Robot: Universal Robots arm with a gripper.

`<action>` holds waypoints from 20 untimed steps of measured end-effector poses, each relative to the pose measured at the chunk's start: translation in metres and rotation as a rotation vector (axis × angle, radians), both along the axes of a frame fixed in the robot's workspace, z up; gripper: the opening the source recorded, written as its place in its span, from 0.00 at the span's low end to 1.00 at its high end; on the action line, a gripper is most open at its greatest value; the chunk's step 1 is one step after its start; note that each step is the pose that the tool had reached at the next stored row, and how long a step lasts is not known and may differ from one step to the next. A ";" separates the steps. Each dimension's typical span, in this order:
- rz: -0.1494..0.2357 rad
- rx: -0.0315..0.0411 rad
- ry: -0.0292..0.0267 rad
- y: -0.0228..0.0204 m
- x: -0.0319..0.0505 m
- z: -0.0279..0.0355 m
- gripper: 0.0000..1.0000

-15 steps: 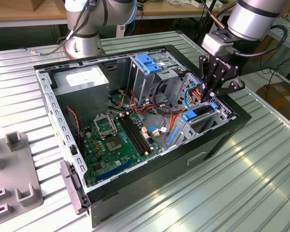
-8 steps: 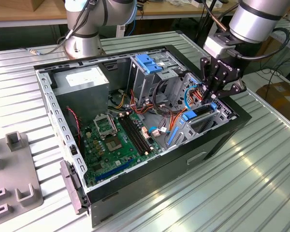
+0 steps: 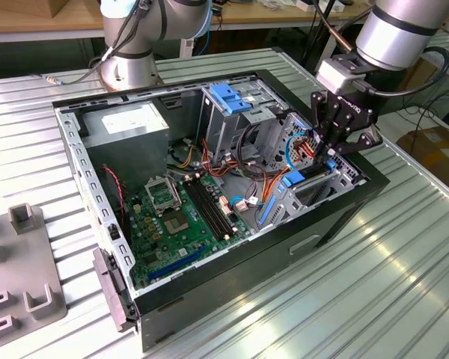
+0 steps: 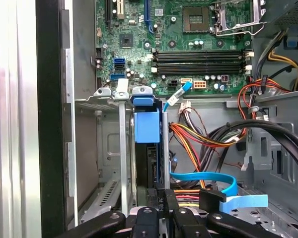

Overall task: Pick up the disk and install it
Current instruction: 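Insert the first disk wire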

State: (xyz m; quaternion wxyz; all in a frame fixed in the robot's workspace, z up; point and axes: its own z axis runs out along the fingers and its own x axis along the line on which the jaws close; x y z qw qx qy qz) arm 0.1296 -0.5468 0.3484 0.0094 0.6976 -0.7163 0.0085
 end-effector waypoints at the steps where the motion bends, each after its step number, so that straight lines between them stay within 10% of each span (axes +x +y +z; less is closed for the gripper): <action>1: 0.000 -0.0001 -0.0036 0.0000 -0.0004 -0.0001 0.18; 20: -0.005 -0.0004 -0.0054 -0.0006 -0.0008 -0.0081 0.18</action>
